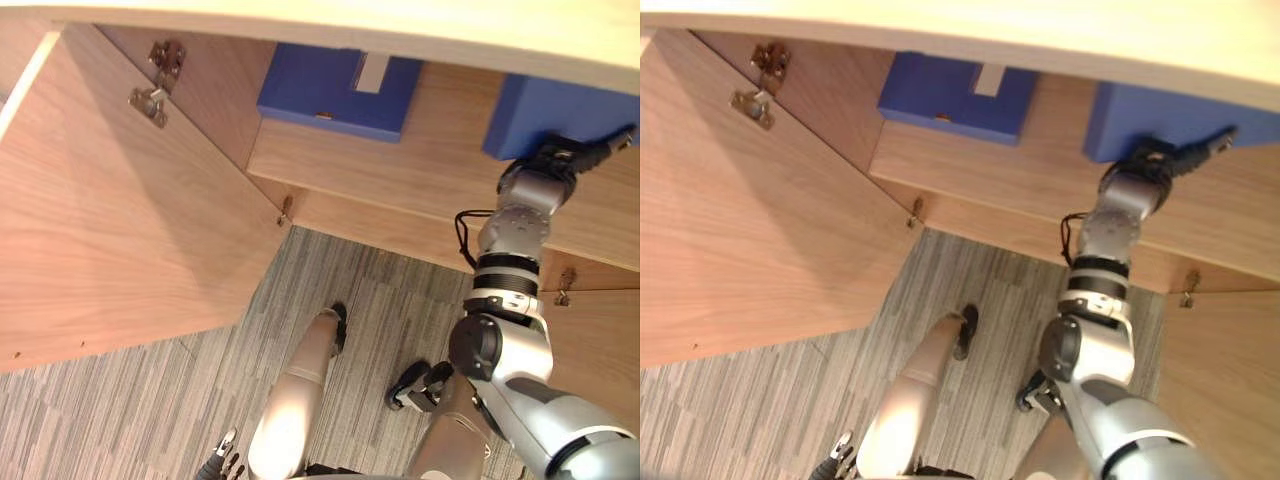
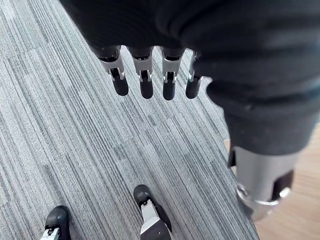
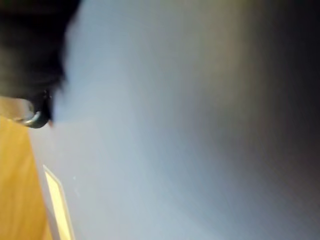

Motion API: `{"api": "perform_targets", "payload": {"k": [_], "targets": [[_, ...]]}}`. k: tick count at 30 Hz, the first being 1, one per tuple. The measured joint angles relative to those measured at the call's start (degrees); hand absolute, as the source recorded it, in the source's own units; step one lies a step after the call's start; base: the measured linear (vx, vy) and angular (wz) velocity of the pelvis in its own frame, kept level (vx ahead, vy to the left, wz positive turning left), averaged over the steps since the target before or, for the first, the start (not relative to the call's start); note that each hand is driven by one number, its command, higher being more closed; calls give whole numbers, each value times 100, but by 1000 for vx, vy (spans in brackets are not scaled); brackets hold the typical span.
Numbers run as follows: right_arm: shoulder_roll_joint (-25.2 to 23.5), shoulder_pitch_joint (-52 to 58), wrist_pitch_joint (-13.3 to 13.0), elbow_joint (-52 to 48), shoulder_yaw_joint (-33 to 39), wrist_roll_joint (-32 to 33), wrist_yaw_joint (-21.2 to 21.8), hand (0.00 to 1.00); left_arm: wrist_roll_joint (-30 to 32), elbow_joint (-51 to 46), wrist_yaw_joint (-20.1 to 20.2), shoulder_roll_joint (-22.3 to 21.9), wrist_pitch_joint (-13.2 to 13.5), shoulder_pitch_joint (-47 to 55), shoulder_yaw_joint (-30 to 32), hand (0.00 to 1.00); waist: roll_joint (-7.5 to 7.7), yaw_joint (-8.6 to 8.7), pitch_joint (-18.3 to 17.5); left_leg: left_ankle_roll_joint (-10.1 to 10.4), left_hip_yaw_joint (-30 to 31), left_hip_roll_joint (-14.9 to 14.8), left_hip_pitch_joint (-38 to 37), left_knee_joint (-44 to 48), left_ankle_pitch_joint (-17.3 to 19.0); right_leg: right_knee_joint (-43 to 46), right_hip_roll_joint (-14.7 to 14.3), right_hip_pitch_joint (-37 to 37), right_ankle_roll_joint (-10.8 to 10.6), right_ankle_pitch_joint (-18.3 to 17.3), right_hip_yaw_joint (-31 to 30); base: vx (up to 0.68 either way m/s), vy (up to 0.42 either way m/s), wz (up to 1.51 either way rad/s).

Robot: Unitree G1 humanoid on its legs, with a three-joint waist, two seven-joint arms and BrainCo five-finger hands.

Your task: Walk over to the cabinet, pick up the folder, carry it to the office cabinet, place the folder inside the office cabinet, then close the office cabinet door

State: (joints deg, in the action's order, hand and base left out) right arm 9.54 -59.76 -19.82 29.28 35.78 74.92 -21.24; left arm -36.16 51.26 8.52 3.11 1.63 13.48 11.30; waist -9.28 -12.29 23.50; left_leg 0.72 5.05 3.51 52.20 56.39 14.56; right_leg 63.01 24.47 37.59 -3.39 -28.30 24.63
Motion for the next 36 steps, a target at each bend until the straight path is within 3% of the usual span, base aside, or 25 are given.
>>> {"api": "perform_targets", "payload": {"k": [3, 4, 9, 14, 16, 19, 20, 22, 25, 28, 36], "targets": [[107, -184, -345, 204, 360, 413, -229, 100, -163, 6, -154, -14, -7, -22, -1, 0, 0, -23, 0, 46, 89, 68, 119, -48, -67, 0, 16, 85, 15, -10, 61, -9, 11, 17], [158, -184, -346, 265, 360, 413, -272, 100, -190, 6, -186, -15, -7, -33, -1, 0, 0, -39, 0, 36, 97, 82, 136, -73, -92, -2, 22, 105, 15, -10, 62, 4, 12, 17], [444, -193, 23, 757, 230, 13, -411, 100, -264, 6, -263, -19, -5, -180, 9, 0, -3, -71, 2, 39, 223, 154, 192, -242, -241, -82, 22, 113, 17, -9, 170, 18, -3, 15], [751, -203, 316, 1236, -234, -228, -442, 100, -279, 7, -345, -23, -5, -198, 21, 0, -1, -76, 4, 88, 350, 171, 248, -390, -338, -214, -50, 114, 19, -6, 262, 11, 4, 10], [897, -206, 549, 1524, -556, -546, -486, 100, -358, 8, -373, -24, -6, -197, 23, 0, 11, -77, 19, 105, 401, 178, 274, -422, -364, -239, -62, 113, 19, -5, 318, 16, 18, 10], [979, -222, 688, 1797, -891, -877, -531, 100, -447, -1, -399, -35, -6, -197, 25, 0, 21, -73, 29, 104, 413, 175, 272, -467, -381, -289, -79, 110, 39, 5, 334, 11, 17, 1], [992, -237, 730, 1823, -897, -932, -535, 0, -468, -11, -401, -42, -5, -197, 25, 0, 25, -72, 32, 92, 413, 169, 271, -498, -396, -323, -91, 110, 68, 22, 344, 11, 32, -4], [1118, -263, 1004, 2044, -1182, -1371, -551, 0, -536, -18, -431, -49, -3, -197, 31, 0, 43, -54, 45, 84, 410, 132, 255, -658, -481, -490, -156, 110, 128, 116, 368, 5, 28, -5], [1218, -341, 1234, 2107, -1595, -1516, -516, 0, -655, -146, -457, -48, -2, -196, 36, 0, 69, -70, 83, 69, 406, 132, 206, -852, -599, -613, -169, 101, 166, 182, 392, 2, 28, 2], [1212, -548, 1243, 2158, -2008, -1216, -366, 0, -732, -251, -461, -47, -3, -192, 108, 0, 78, -93, 119, 85, 432, 137, 62, -1032, -680, -722, -171, -38, 192, 207, 469, 6, 8, 8], [1086, -839, 1210, 2179, -2172, -868, -223, 0, -739, -224, -528, -4, -13, -128, 721, 0, 105, -126, 137, 102, 448, 123, -116, -1302, -767, -945, -230, -191, 199, 262, 529, 3, 1, 1]]}}
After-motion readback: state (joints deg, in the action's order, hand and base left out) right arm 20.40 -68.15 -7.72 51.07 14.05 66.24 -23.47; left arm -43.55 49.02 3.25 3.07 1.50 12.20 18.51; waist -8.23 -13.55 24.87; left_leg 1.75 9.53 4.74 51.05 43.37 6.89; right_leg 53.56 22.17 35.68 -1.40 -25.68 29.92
